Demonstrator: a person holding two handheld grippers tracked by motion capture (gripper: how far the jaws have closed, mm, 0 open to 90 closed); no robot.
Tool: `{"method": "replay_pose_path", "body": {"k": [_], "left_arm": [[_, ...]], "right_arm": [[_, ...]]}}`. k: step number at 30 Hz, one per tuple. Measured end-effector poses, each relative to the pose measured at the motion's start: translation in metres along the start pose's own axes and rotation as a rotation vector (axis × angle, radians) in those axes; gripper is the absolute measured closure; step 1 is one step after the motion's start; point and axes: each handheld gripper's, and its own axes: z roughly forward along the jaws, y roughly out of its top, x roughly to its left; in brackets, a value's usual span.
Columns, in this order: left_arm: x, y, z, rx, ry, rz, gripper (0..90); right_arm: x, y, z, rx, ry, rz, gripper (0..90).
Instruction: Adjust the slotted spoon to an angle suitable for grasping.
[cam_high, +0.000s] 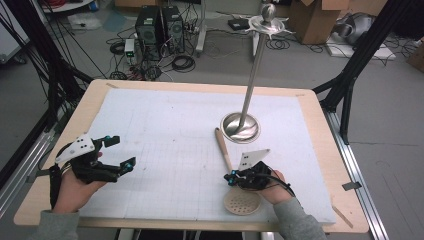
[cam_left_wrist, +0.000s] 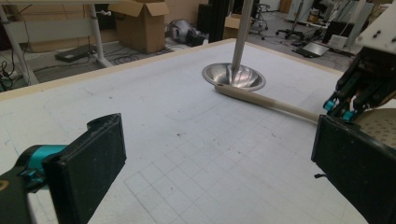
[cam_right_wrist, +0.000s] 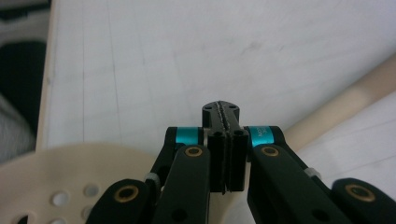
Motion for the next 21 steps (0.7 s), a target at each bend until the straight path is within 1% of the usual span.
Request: {"method": "replay_pose_path", "body": {"k": [3,5,6,9,11,15,17,20,21], "left_arm": [[0.0,0.0,0.001,0.002,-0.004,0.0,3.5],[-0.001,0.0,0.002,0.003,-0.008,0.0,3.5],[-0.001,0.0,0.002,0.002,-0.009,0.002,3.5],[-0.001,-0.001,0.001,0.004,-0.007,0.0,3.5],[0.0,-0.001,0.001,0.003,-0.004,-0.001,3.5],[0.001,-0.002,-0.002,0.003,0.003,-0.002,3.5],[0.001,-0.002,-0.004,0.001,0.005,-0.004,3.5],[0.001,-0.002,-0.004,0.001,0.008,-0.005,3.5],[0.001,-0.002,-0.005,0.002,0.011,-0.006,3.5]], "right_arm": [[-0.01,0.0,-0.004,-0.007,-0.088,0.043,90.0],[-0.019,-0.004,-0.003,0.009,-0.134,0.075,90.0],[-0.023,-0.005,-0.003,0.012,-0.148,0.1,90.0],[-0.033,-0.009,-0.001,0.01,-0.152,0.146,90.0],[-0.036,-0.01,0.003,0.009,-0.145,0.153,90.0],[-0.04,-0.011,0.014,0.027,-0.141,0.145,90.0],[-0.042,-0.01,0.017,0.011,-0.137,0.149,90.0],[-0.044,-0.01,0.02,-0.001,-0.133,0.141,90.0],[-0.045,-0.01,0.024,-0.005,-0.128,0.131,90.0]]}}
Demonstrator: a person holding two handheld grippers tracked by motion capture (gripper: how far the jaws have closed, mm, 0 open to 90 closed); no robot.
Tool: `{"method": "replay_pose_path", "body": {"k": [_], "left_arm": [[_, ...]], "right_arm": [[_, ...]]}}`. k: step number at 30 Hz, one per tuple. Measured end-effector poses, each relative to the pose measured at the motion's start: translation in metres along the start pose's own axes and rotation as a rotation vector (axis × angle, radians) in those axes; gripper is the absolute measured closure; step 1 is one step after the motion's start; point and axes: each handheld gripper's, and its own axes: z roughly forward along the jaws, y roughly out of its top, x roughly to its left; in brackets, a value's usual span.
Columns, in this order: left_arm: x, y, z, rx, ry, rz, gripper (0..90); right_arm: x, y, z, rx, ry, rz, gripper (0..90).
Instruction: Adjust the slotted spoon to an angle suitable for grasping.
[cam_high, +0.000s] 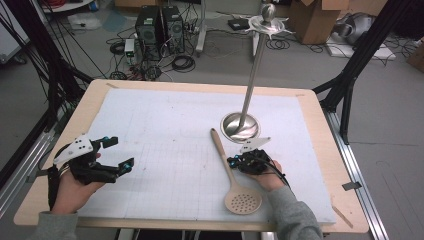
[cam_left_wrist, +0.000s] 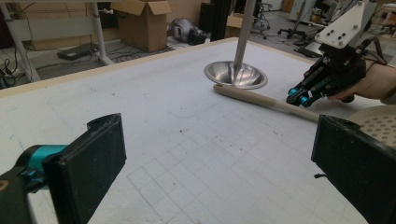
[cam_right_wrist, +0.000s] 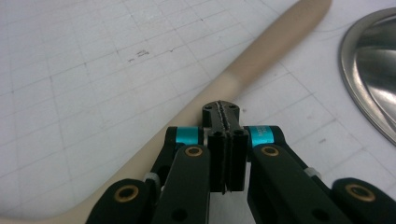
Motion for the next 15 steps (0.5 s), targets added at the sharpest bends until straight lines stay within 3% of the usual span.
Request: {"method": "replay_pose_path", "body": {"k": [5,9,15], "left_arm": [[0.0,0.0,0.0,0.002,0.0,-0.002,3.5],[-0.001,-0.001,0.001,0.006,0.0,0.002,3.5],[0.0,-0.001,-0.001,0.001,0.003,-0.002,3.5]], "right_arm": [[-0.001,0.002,0.004,-0.012,0.011,-0.008,90.0],[0.001,0.009,0.01,-0.001,0.015,-0.045,90.0],[0.008,0.021,0.02,0.017,0.063,-0.09,90.0]]}}
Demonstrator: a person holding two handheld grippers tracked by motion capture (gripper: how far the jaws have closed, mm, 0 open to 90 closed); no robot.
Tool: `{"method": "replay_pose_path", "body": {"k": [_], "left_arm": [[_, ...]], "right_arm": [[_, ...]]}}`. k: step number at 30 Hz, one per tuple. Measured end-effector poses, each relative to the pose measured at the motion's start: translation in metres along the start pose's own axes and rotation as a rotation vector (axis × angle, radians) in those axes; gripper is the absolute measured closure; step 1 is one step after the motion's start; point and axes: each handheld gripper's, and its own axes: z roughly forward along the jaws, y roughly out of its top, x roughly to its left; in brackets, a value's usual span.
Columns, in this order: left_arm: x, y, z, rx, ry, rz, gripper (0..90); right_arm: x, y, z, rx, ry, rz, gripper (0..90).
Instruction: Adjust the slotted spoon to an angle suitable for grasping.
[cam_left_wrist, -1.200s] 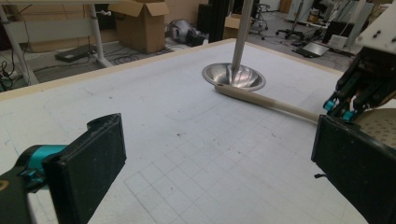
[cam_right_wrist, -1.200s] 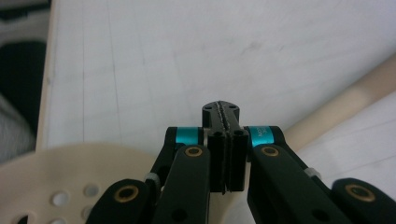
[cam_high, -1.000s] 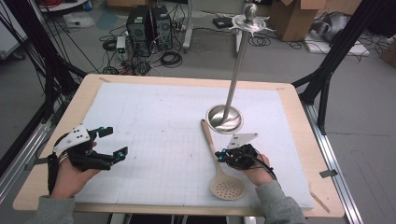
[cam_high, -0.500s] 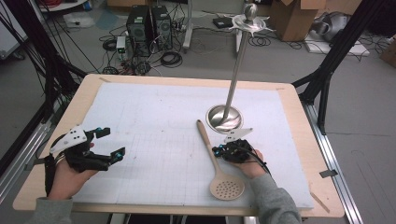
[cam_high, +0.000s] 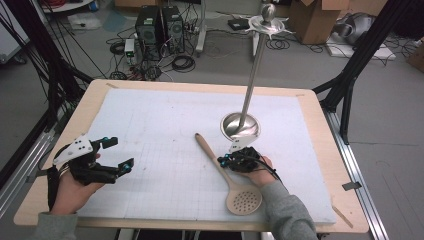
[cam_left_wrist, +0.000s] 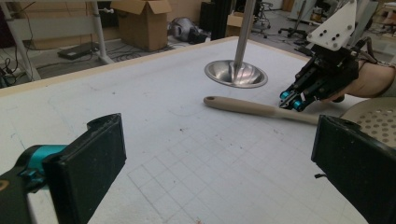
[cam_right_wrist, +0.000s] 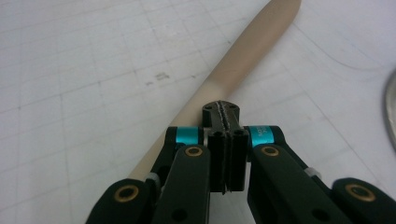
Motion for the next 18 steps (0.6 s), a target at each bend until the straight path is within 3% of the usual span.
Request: {"method": "replay_pose_path", "body": {"k": [4,9,18], "left_arm": [[0.001,-0.001,-0.001,0.003,0.004,0.002,3.5],[0.001,-0.002,-0.003,0.006,0.006,0.0,3.5],[0.001,-0.003,-0.002,0.009,0.008,-0.005,3.5]], "right_arm": [[0.002,0.006,0.003,0.013,0.02,-0.035,90.0],[-0.001,0.006,0.001,0.008,0.029,-0.016,90.0],[0.01,0.022,-0.02,0.034,-0.065,0.052,90.0]]}}
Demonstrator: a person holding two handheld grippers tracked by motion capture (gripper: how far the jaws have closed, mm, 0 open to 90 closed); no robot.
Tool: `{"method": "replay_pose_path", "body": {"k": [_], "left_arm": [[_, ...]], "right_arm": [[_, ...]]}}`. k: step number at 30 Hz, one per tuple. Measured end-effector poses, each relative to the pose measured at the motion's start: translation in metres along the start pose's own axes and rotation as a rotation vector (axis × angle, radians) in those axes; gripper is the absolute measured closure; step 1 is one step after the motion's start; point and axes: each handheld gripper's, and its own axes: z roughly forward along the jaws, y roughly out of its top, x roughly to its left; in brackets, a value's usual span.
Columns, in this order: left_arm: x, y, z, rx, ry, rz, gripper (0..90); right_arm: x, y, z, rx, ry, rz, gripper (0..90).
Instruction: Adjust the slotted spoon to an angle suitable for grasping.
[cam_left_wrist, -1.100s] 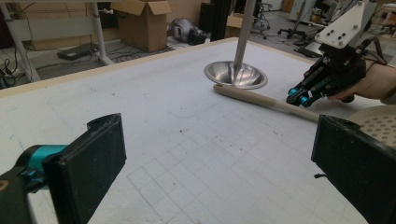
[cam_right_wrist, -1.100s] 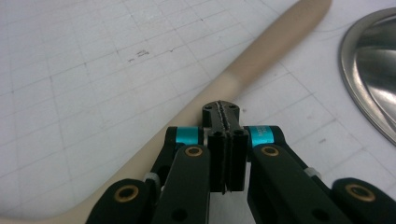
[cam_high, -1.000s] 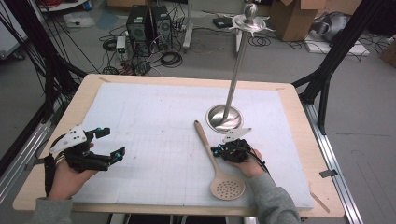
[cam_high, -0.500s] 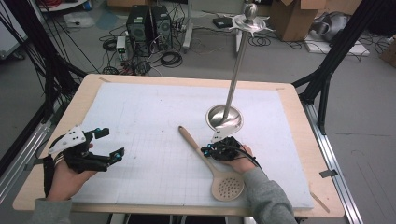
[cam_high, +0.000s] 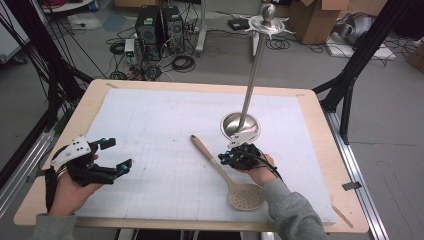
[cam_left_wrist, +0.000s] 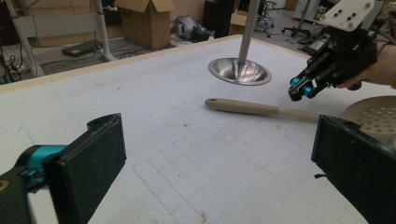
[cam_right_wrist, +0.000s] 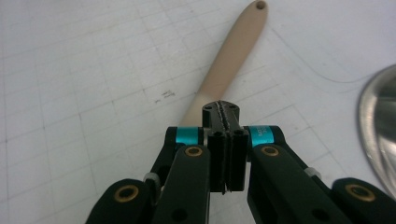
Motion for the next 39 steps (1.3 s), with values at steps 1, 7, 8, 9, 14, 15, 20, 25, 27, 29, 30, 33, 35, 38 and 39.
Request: {"method": "replay_pose_path", "body": {"k": [1,7,8,9,14,15,20,25,27,29,30,33,35,38,39], "left_arm": [[0.0,0.0,0.0,0.002,0.0,0.001,3.5],[-0.002,0.001,0.002,0.001,-0.01,0.005,3.5],[-0.002,0.001,0.002,0.001,-0.011,0.005,3.5],[-0.001,0.001,0.002,0.001,-0.011,0.007,3.5],[-0.001,0.001,0.0,-0.006,-0.011,0.002,3.5],[-0.001,0.001,0.0,-0.006,-0.008,0.002,3.5],[0.0,0.001,-0.001,-0.008,-0.008,0.001,3.5],[-0.001,0.001,0.0,-0.006,-0.009,0.0,3.5],[-0.001,0.001,0.0,-0.005,-0.011,0.003,3.5],[-0.001,0.001,0.0,-0.001,-0.012,0.007,3.5],[-0.001,0.001,0.0,-0.004,-0.012,0.003,3.5],[-0.001,0.001,0.0,-0.005,-0.011,0.002,3.5],[-0.001,0.001,-0.001,-0.005,-0.01,-0.001,3.5],[-0.001,0.001,-0.001,-0.008,-0.008,0.001,3.5],[-0.001,0.001,-0.002,-0.008,-0.009,0.001,3.5]], "right_arm": [[0.001,0.002,-0.001,-0.006,-0.008,0.017,90.0],[0.007,0.009,0.005,0.039,-0.042,0.026,90.0],[0.007,0.01,0.007,0.039,-0.044,0.031,90.0],[0.006,0.011,0.01,0.037,-0.045,0.038,90.0],[0.004,0.012,0.024,0.076,-0.043,0.031,90.0],[0.004,0.012,0.027,0.082,-0.041,0.032,90.0],[0.002,0.014,0.033,0.081,-0.034,0.028,90.0],[0.003,0.014,0.035,0.072,0.007,0.013,90.0],[0.004,0.015,0.037,0.069,0.027,-0.008,90.0],[0.006,0.017,0.038,0.07,0.045,-0.024,90.0],[0.008,0.018,0.039,0.07,0.056,-0.038,90.0],[0.012,0.022,0.042,0.074,0.089,-0.089,90.0],[0.015,0.025,0.043,0.082,0.093,-0.121,90.0],[0.018,0.027,0.044,0.091,0.1,-0.147,90.0],[0.02,0.028,0.044,0.092,0.103,-0.149,90.0]]}}
